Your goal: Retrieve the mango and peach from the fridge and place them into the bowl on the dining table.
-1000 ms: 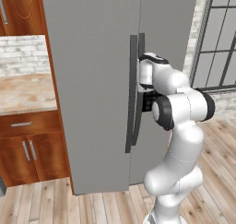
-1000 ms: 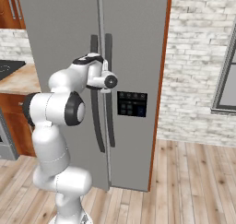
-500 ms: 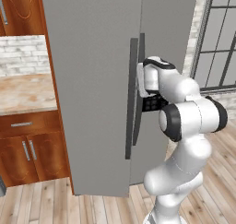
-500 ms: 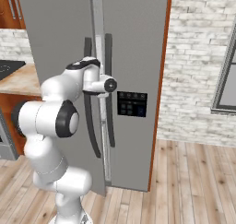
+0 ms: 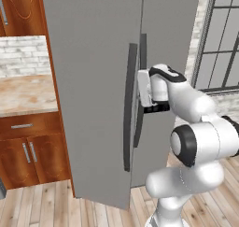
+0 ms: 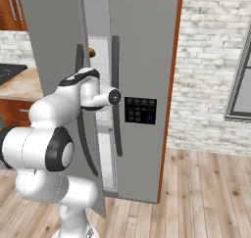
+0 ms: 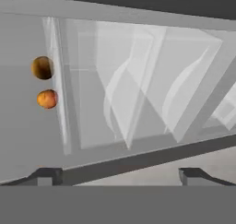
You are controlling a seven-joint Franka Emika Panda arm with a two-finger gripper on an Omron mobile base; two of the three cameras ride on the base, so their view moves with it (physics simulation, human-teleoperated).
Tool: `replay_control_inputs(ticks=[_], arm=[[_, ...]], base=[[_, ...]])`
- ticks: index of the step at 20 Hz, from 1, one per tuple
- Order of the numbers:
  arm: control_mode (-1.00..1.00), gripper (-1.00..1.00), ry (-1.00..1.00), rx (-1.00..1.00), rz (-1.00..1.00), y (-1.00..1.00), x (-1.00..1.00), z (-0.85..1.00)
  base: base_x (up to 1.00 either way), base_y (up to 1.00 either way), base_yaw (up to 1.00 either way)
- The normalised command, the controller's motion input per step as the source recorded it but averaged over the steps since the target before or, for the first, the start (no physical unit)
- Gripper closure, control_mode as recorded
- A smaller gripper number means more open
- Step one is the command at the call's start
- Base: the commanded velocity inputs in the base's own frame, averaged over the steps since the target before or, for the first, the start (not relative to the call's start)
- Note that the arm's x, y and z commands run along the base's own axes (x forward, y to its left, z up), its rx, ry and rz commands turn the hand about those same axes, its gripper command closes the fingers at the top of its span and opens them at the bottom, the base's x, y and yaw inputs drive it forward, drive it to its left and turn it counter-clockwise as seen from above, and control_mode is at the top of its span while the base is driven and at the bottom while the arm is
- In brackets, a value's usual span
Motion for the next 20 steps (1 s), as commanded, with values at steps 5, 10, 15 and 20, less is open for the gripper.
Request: replay_control_inputs(ticks=[5,10,15,20], arm=[[-1.0,-1.0,0.07,-0.02,0.15,1.0,-0.85,0.01],[-1.0,-1.0,0.07,-0.01,0.11,1.0,-0.85,0.13],[-1.0,-1.0,0.13,0.0,0.09,1.0,-0.78,0.05],[-1.0,-1.0,0.18,0.0,0.08,1.0,-0.73,0.0]], base=[[0.0,0.0,0.0],[0.0,0.0,0.0],[0.0,0.0,0.0],[0.0,0.0,0.0]])
